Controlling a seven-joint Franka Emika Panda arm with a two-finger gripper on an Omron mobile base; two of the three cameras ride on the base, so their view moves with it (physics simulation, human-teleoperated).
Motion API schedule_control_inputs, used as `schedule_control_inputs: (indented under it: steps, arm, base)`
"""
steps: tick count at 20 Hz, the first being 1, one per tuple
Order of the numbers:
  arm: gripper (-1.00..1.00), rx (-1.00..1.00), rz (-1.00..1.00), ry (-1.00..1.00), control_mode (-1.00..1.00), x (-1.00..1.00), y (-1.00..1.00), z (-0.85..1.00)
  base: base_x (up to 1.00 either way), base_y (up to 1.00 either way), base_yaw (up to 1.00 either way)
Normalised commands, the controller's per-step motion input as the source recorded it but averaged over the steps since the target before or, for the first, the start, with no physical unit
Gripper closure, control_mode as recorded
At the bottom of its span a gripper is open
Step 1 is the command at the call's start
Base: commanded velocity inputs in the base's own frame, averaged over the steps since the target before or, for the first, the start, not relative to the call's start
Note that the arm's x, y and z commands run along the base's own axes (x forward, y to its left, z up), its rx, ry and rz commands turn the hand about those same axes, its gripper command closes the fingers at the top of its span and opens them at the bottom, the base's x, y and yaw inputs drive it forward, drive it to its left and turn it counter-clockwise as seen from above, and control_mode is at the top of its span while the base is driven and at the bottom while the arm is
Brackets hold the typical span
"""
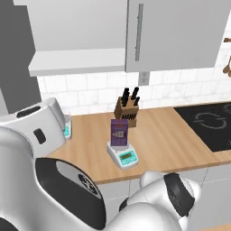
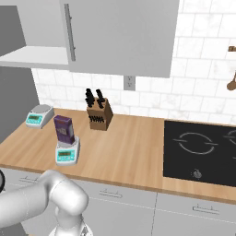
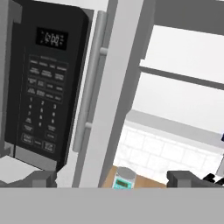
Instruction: Pick the cereal and place it on the digital scale for weighing, and close the cabinet.
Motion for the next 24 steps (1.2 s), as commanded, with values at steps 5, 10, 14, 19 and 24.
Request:
schedule_control_inputs:
  steps: [5, 10, 14, 19, 24]
  arm:
    - [-1.00, 0.01, 0.07, 0.00, -1.00, 0.51, 0.00, -0.20]
    - [-1.00, 0.04, 0.06, -0.03, -1.00, 0.47, 0.00, -0.26]
    - [-1.00, 0.07, 0.06, -0.05, -1.00, 0.49, 0.00, -0.31]
    - [-1.00, 0.08, 0.05, -0.08, -1.00, 0.53, 0.00, -0.28]
    - [-1.00, 0.06, 0.05, -0.09, -1.00, 0.51, 0.00, -0.21]
  base:
    - [0.00, 0.00, 0.00]
    - [0.00, 0.00, 0.00]
    - [0.00, 0.00, 0.00]
    - [0.00, 0.00, 0.00]
    - [0.00, 0.00, 0.00]
